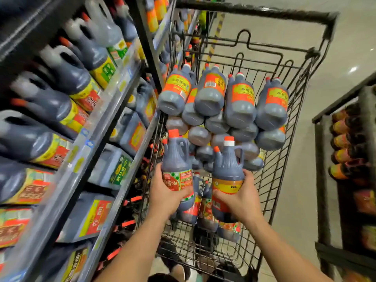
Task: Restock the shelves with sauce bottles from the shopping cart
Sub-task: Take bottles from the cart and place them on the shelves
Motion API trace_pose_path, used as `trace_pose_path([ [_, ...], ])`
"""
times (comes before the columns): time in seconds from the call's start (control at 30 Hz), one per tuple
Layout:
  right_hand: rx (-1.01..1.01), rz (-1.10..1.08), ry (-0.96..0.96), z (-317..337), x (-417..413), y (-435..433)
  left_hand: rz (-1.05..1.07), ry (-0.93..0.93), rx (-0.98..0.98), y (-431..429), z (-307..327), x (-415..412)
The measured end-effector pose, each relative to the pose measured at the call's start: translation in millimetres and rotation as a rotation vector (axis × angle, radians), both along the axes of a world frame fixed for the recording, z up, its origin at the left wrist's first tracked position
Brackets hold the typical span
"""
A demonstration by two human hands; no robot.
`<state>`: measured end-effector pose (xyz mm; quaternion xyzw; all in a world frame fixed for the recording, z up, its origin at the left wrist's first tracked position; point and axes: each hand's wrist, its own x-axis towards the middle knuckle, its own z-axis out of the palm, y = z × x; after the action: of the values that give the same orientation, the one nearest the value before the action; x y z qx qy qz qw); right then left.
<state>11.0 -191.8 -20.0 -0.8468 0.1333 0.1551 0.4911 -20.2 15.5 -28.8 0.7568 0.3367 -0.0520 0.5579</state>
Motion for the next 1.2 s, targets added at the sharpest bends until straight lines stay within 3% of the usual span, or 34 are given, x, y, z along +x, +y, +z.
trace_pose_path([
  [0.3, 0.061, 0.19, -0.34, 120.7, -5.5, 55.2, 0.074, -0.407, 0.045, 38.5, 128.7, -48.1],
  [0.6, 0.221, 0.342, -0.602, 217.2, -74.2, 133.7, 0.186, -0.732, 0.203, 95.0, 223.6, -149.2],
  [0.87, 0.346, 0.513, -0.737, 264.3, -168.7, 206.2, 0.314, -0.804, 0.413, 143.7, 288.0, -273.2],
  [1.2, 0.524, 0.791, -0.739, 291.7, -276.7, 273.8, 0.524, -0.785, 0.553, 179.0, 309.0, -407.9],
])
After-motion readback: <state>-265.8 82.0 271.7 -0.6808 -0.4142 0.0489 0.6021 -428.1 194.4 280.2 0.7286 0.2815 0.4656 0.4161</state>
